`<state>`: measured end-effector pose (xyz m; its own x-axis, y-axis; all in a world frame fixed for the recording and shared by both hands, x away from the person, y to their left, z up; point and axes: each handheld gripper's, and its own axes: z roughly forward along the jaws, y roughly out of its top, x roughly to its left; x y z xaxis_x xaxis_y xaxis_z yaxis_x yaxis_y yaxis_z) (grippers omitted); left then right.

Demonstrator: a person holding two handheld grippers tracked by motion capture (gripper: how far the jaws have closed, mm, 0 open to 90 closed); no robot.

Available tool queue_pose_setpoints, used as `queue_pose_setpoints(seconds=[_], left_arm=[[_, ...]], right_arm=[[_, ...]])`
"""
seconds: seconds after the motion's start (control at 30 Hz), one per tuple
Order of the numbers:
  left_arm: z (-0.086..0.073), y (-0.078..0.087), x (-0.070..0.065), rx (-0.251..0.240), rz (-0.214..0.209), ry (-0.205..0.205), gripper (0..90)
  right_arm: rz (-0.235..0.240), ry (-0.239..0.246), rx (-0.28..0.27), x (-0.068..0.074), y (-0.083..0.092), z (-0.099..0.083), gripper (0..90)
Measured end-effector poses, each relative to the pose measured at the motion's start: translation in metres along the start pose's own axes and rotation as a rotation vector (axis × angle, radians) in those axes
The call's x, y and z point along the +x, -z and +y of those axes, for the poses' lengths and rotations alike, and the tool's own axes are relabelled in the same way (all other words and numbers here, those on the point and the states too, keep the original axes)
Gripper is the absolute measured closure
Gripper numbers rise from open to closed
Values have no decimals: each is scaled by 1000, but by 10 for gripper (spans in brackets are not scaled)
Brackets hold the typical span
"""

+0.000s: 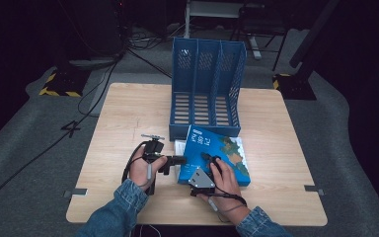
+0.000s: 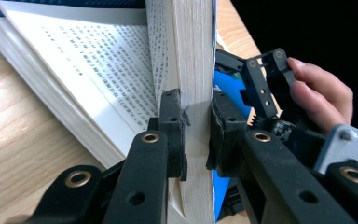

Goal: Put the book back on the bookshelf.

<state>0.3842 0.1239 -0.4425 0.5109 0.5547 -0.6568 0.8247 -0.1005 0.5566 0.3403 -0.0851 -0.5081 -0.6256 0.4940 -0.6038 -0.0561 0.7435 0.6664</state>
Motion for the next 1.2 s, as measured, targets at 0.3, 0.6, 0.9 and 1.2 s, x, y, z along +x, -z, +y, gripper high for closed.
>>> queue_pose_setpoints(seconds=[0.3,0.6,0.9,1.2], left_arm=[[-2,0,5,-9,17,16,773],[-5,-8,10,7,140,-69,666],[-10,2,29,-6,91,-30,490],[-9,24,41,-131,198,-195,413]], right_arm=[[-4,11,46,1,-6,5,0],[60,61,56,0,-5,9,157],[84,203,97,5,-3,20,428],[83,170,92,-8,9,34,585]])
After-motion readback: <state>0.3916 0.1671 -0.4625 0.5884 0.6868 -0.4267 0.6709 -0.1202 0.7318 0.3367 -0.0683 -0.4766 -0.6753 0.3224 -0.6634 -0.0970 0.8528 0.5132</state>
